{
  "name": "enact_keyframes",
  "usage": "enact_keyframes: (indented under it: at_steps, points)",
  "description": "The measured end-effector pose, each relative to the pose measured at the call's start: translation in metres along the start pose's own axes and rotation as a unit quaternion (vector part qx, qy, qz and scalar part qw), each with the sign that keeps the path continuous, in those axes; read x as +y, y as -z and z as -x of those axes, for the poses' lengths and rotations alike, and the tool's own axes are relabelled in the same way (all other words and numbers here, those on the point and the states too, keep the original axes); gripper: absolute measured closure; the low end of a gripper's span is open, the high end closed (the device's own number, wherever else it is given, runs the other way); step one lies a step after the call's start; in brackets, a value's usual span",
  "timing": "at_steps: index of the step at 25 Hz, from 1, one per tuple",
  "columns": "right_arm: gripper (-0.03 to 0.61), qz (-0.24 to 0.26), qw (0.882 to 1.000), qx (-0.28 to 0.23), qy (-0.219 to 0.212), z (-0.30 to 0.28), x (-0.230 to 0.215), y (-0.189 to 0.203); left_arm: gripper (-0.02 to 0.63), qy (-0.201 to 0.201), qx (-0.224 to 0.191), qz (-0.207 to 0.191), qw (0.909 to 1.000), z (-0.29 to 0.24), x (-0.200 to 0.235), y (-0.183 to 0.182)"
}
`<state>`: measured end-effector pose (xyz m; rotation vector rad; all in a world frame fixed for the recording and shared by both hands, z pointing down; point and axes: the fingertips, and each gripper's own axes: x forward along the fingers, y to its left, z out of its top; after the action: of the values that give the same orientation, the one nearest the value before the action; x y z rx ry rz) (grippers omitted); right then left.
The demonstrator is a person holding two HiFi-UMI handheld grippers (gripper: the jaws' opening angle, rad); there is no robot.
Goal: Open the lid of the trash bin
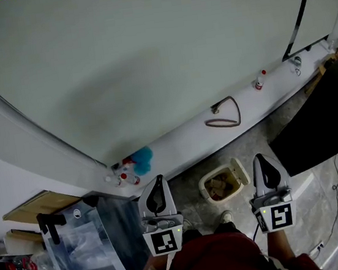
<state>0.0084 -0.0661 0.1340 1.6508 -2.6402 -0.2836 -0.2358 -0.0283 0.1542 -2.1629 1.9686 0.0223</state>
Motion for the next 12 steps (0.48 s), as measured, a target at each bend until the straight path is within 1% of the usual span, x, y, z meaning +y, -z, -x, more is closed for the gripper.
enact_keyframes:
  at_steps: [4,8,12]
  points:
    - [0.578,-0.006,1.0,0.007,-0.006,-0.0021,0.004,0.0014,0.609,0.002,0.001,0.0,1.0,-0.0006,-0.0049,0.0002]
    - [0.578,-0.027,1.0,0.008,-0.013,-0.004,0.0075,0.001,0.609,0.005,-0.001,0.001,1.0,-0.0017,-0.0073,-0.0001]
    - [0.578,-0.02,1.0,0.008,-0.011,-0.0069,0.0053,0.0026,0.609,0.004,0.0,0.002,1.0,-0.0032,-0.0056,0.0004]
